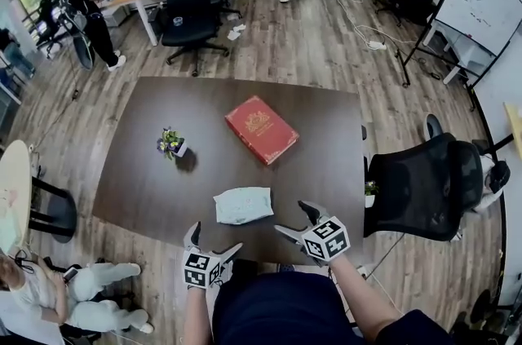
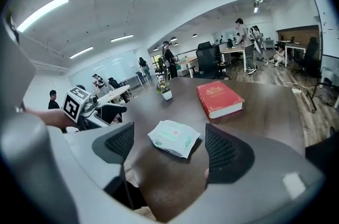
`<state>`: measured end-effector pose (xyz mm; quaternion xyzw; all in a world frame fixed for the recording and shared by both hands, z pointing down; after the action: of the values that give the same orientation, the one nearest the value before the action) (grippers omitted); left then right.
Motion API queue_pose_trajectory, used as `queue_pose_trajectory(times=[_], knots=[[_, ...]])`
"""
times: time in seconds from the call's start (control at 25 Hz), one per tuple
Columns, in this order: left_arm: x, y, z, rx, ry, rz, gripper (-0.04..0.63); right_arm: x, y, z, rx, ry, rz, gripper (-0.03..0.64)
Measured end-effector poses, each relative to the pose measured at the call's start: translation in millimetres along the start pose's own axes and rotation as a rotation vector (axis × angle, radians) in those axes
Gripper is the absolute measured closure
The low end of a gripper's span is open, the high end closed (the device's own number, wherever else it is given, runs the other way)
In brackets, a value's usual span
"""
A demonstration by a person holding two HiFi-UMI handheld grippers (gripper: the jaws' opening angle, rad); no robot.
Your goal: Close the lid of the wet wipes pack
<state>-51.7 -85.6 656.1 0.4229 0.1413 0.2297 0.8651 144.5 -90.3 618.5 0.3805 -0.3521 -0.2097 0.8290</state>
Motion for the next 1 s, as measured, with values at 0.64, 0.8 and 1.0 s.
queue_pose_trajectory(times=[0.64,0.8,1.0], knots=[[1.5,6.2,-21.4,0.011,-0.043,-0.033,-0.005,-8.6,-3.6,-16.9,0.036,-0.013,-0.03,0.192],[0.7,6.8,-24.4,0.016,-0.054,-0.04,-0.005,-11.7,-5.0,-16.3,0.031,-0.026,-0.043,0.193],[0.6,5.0,-28.6,0.016,-0.056,-0.038,-0.005,-18.6,-5.6,-17.6,0.027,-0.042,-0.05,0.193]])
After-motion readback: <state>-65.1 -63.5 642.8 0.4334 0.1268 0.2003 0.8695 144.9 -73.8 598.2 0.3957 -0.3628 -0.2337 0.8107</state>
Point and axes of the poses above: the fingertips, and each gripper's own axes: z forward along the fingers, x to its right, y out of its underside, the point moved 1 cm from there along -z, backward along the fingers, and after that the axes turned 12 degrees about -y, right-handed, at the moved point
